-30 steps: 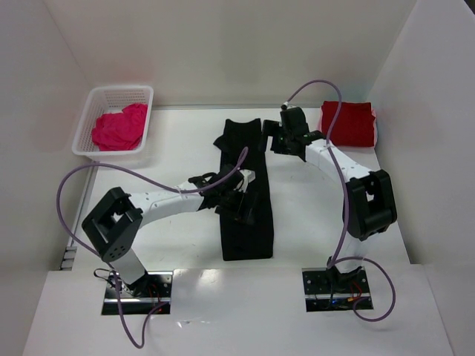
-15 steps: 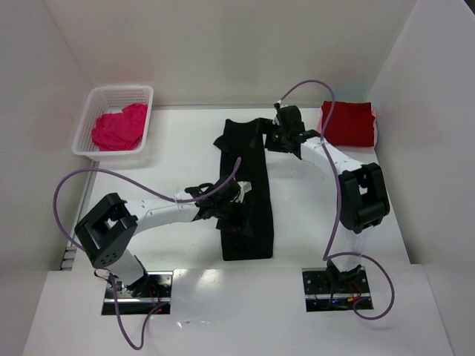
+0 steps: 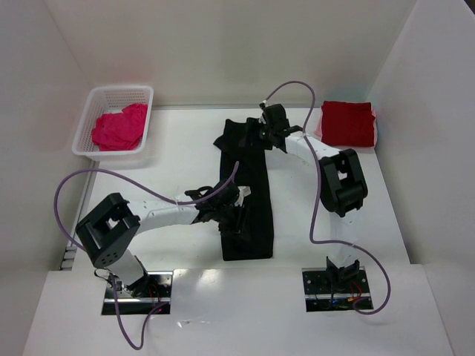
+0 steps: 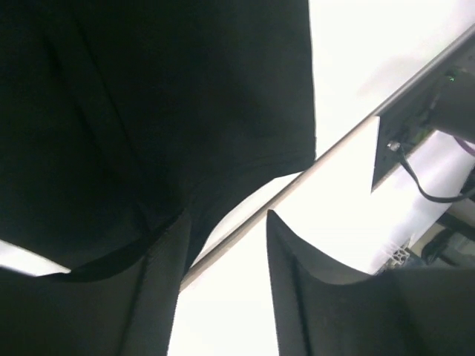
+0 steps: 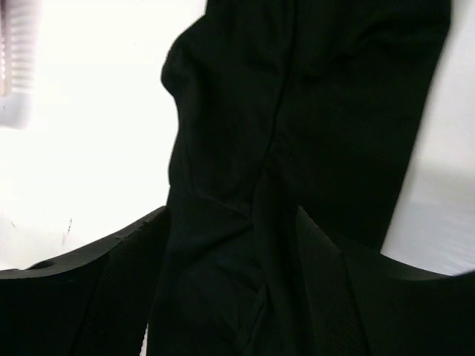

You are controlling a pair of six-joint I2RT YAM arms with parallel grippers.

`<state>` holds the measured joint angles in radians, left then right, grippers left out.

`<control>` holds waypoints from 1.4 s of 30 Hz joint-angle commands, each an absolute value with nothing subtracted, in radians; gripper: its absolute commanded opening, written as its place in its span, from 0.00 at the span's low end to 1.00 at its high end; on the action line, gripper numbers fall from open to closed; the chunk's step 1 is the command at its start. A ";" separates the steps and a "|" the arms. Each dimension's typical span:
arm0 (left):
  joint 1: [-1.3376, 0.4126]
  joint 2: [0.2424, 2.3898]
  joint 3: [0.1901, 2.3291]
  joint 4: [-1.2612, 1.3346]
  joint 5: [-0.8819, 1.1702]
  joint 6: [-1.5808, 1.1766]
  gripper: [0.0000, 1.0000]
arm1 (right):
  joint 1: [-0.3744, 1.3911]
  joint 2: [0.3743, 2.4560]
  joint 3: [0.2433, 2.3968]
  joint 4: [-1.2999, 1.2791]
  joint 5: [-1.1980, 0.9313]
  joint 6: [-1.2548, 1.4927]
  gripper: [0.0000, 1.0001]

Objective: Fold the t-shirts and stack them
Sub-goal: Rotate the tshirt 90 degrees

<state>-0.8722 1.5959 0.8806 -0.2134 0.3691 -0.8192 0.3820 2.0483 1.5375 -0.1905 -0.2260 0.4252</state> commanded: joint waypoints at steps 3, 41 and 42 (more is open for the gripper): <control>-0.887 1.620 0.859 -0.153 0.416 -0.862 0.45 | 0.399 2.091 1.620 -0.135 -0.244 0.416 0.69; -0.914 1.522 0.865 -0.288 0.284 -0.822 0.72 | 0.408 2.284 1.773 -0.199 -0.196 0.377 0.37; -0.914 1.522 0.874 -0.288 0.272 -0.822 0.72 | 0.408 2.284 1.773 -0.199 -0.196 0.377 0.37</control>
<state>-0.9115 1.5204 0.8421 -0.2760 0.3038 -0.8413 0.3969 2.2990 1.7226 -0.1959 -0.2153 0.3946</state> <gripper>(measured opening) 0.716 0.371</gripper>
